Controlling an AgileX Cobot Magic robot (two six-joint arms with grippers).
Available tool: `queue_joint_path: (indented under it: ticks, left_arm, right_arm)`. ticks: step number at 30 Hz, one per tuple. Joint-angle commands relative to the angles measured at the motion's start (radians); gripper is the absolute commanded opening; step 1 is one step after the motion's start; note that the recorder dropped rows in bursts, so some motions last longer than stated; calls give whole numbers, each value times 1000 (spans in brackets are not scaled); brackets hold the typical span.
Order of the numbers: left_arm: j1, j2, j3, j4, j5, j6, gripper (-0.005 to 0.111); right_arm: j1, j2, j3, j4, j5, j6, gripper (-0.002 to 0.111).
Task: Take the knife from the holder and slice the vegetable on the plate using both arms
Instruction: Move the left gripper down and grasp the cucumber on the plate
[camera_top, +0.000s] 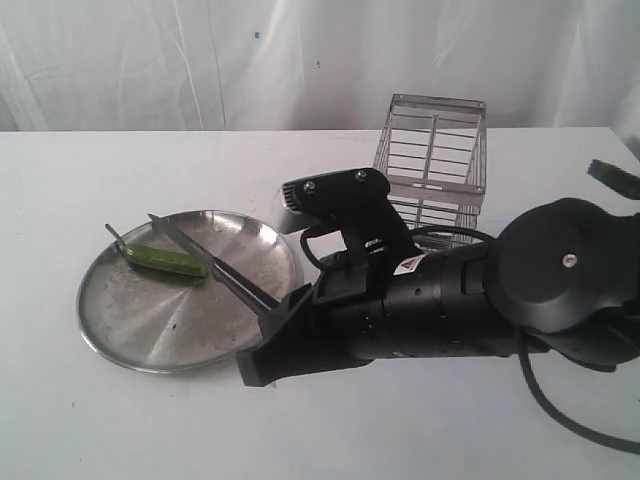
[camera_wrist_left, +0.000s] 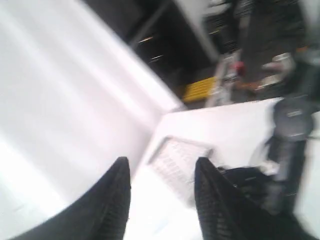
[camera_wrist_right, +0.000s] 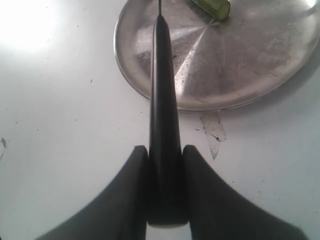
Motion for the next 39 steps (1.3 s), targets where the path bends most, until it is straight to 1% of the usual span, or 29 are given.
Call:
queue_joint_path:
  ticks: [1, 2, 3, 4, 5, 7, 9, 11, 14, 16, 18, 20, 23, 25, 28, 31, 34, 39]
  left_arm:
    - [-4, 18, -5, 875, 141, -566, 39]
    - [-4, 41, -3, 1008, 287, -651, 37]
    - [-4, 69, 8, 1088, 437, -679, 38]
    - [-4, 94, 21, 1121, 566, -663, 38]
    - [-4, 121, 45, 1109, 620, -613, 40]
    - [0, 156, 108, 972, 620, -509, 43]
    - [3, 175, 174, 770, 620, -438, 46]
    - [3, 198, 243, 688, 620, -403, 47]
    - [3, 219, 353, 680, 497, -400, 51]
    - [11, 237, 419, 686, 373, -401, 54]
    - [35, 257, 469, 683, 235, -405, 56]
    - [81, 292, 510, 683, 131, -416, 56]
    - [171, 353, 546, 680, 10, -413, 56]
    - [240, 397, 552, 682, -59, -371, 56]
    - [315, 446, 535, 679, -171, -361, 56]
    - [373, 521, 482, 626, -218, -357, 55]
    - [416, 614, 434, 546, -218, -276, 55]
    - [486, 767, 379, 391, -248, -152, 55]
  right_arm:
    - [-4, -13, 2, 2, 3, -13, 0]
    - [-4, -13, 2, 2, 3, -13, 0]
    - [-4, -13, 2, 2, 3, -13, 0]
    - [-4, -13, 2, 2, -1, -13, 0]
    - [-4, -13, 2, 2, -3, -13, 0]
    - [-4, -13, 2, 2, -14, -13, 0]
    - [-4, -13, 2, 2, -16, -13, 0]
    - [-4, -13, 2, 2, -10, -11, 0]
    - [-4, -13, 2, 3, 37, -9, 0]
    - [-4, -13, 2, 5, 60, 15, 0]
    - [-4, -13, 2, 5, 68, 44, 0]
    - [-4, -13, 2, 5, 70, 54, 0]
    - [-4, -13, 2, 5, 80, 54, 0]
    - [-4, -13, 2, 5, 83, 54, 0]
    - [-4, -13, 2, 7, 89, 54, 0]
    - [-4, -13, 2, 7, 91, 78, 0]
    - [-4, -19, 2, 7, 93, 78, 0]
    - [-6, -51, 2, 4, -13, 132, 0]
